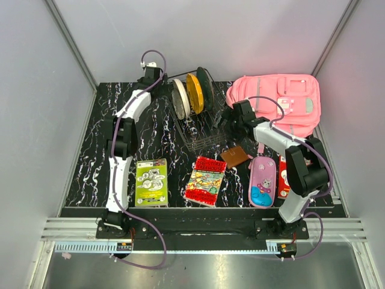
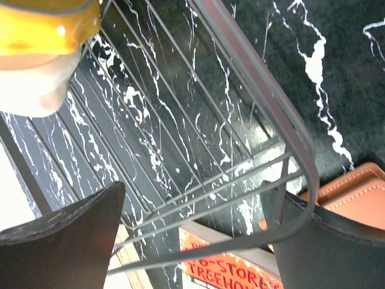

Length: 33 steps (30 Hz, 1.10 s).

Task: Pack the student bag
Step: Move the distractor to the center of the board.

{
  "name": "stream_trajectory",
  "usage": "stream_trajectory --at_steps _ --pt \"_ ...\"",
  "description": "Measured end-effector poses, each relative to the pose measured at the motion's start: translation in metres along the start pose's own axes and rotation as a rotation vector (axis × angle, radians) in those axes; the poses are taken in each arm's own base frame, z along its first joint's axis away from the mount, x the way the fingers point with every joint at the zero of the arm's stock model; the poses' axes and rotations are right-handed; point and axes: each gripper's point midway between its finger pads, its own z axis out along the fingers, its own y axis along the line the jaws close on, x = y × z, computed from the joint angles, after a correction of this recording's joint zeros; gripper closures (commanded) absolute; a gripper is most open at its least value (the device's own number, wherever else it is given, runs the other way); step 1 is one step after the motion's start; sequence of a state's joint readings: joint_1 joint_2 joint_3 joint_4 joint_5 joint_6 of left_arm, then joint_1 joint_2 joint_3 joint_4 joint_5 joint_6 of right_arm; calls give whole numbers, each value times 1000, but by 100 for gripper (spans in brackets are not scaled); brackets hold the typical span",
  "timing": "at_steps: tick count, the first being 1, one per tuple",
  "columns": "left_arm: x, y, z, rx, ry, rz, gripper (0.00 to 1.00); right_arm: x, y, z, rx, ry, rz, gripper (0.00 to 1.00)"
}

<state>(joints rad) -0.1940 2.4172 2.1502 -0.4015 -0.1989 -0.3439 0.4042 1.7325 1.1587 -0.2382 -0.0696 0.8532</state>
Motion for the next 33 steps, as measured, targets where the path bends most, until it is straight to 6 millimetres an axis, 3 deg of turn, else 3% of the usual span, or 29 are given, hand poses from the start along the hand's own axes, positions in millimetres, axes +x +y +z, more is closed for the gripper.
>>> stream_trajectory --at_steps 3,8,15,20,26,33 --pt "7 13 3 -22 25 -22 13 -2 1 6 25 11 4 0" --pt "16 22 4 -12 38 -67 13 -5 -2 24 89 39 0 0" --pt "32 47 -16 -49 64 -84 11 -19 5 43 130 50 -60 0" --pt "46 79 -42 -100 85 -126 9 -30 15 59 139 60 -116 0" --pt "63 121 -69 -158 117 -191 7 -51 46 88 100 80 -180 0" --pt "63 148 -73 -188 129 -236 4 -79 93 122 1 79 -238 0"
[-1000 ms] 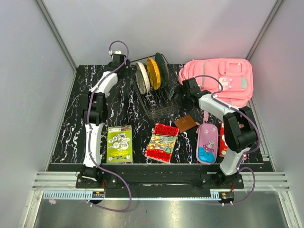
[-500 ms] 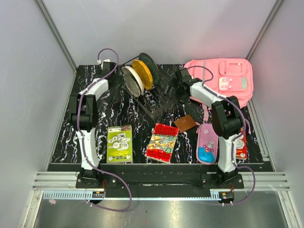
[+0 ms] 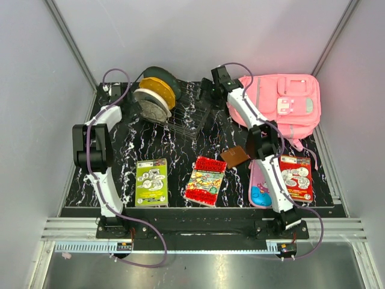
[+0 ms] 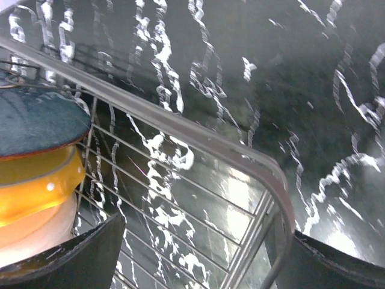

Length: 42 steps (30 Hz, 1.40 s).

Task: Pack the student bag
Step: Move the distractor to the center of the board.

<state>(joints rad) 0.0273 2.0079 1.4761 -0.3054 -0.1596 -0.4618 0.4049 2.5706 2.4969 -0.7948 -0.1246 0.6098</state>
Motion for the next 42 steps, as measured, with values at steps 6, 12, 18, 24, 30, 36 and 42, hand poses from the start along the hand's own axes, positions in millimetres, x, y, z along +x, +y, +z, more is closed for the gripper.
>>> stream_trajectory --at_steps 6,12,18,24,30,36,42 --pt "-5 17 0 31 12 -79 1 -14 29 20 -151 -30 -26 0" --pt "-6 28 -24 61 -24 -106 1 -11 47 23 -260 -7 -40 0" --pt "-29 18 -79 144 -141 -108 1 -20 55 17 -343 -16 -59 0" --pt "-57 -3 -140 269 -275 -61 1 -40 47 3 -381 -26 -46 0" --pt "-5 -107 -196 564 -247 254 1 -76 41 -57 -332 -133 -77 0" --pt "98 -184 -236 864 -85 527 1 -102 4 -154 -178 -297 -64 0" --pt "164 -195 -200 868 128 577 1 -89 -62 -225 -50 -400 24 0"
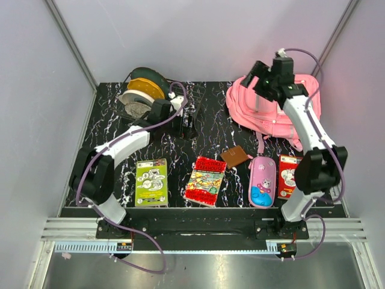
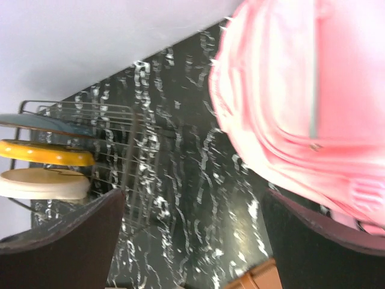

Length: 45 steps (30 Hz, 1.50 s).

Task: Pack the student bag
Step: Move the distractor to the center of the board.

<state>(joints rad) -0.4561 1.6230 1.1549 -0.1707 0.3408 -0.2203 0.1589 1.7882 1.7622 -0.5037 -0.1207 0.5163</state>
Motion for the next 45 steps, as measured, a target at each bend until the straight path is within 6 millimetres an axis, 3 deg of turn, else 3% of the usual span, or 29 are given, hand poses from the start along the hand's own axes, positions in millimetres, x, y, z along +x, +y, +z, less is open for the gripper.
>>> stream_trajectory --at_steps 4,9,14,20,27,32,35,38,42,45 --pt "19 -3 11 16 59 -44 1 2 -36 -32 71 -44 34 0" --pt "14 -17 19 48 50 -46 1 7 -42 -48 69 -62 46 0" --pt "2 -13 54 46 82 -69 1 13 -44 -50 59 -54 69 0" --pt "-15 25 82 -21 66 -119 1 30 -54 -46 68 -12 85 0" --pt "-43 89 78 -106 2 -212 1 31 -77 -46 114 -11 122 0" --pt "-48 110 74 -131 -19 -226 1 32 -106 -42 161 -3 222 0" --pt "-36 107 70 -129 -11 -216 1 49 -128 -27 197 45 314 2" --pt "-18 96 61 -122 14 -206 1 84 -148 -5 242 129 409 8" --pt "-9 61 42 -83 15 -161 1 127 -170 14 295 204 525 10" --pt "-14 32 24 -46 -22 -120 1 139 -171 24 283 230 596 10"
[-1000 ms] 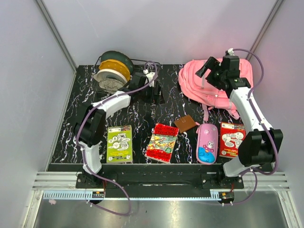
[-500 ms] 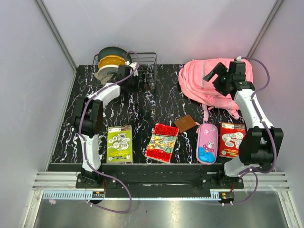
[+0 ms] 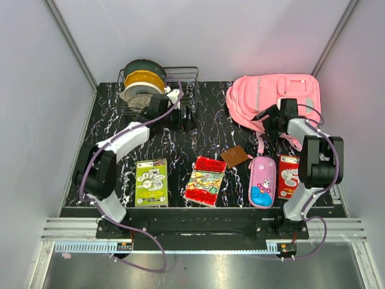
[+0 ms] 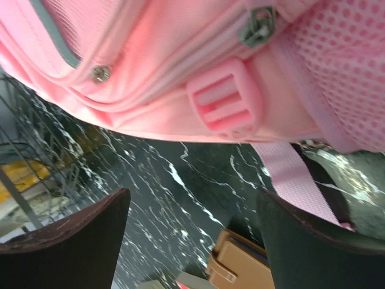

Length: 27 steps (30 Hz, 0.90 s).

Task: Pack the student bag
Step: Move the distractor to the center of the board, then unzip the student bag at the center of the board.

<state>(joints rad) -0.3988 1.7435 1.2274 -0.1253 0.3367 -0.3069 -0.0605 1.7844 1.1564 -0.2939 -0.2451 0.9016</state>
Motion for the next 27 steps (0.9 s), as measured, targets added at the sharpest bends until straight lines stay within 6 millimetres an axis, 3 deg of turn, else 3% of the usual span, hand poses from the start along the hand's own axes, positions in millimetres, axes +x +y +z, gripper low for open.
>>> stream_trajectory --at_steps 3,6,9,16,18,22,27 --pt "-8 -25 -21 41 -55 34 1 -4 9 1 -37 -14 30 8" --pt "-13 -35 -43 53 -100 42 1 -15 10 -5 -33 -83 34 1" --pt "-10 -37 -57 43 -121 48 1 -33 3 -20 14 -176 30 0" --pt "6 -37 -66 25 -112 37 1 -91 -52 -51 143 -333 130 0" --pt "9 -37 -66 24 -107 33 1 -91 -65 -52 175 -335 144 0" --pt "13 -36 -65 24 -98 20 1 -95 -73 -48 182 -342 149 0" --pt "22 -36 -68 24 -89 -1 1 -116 -84 -26 207 -358 160 0"
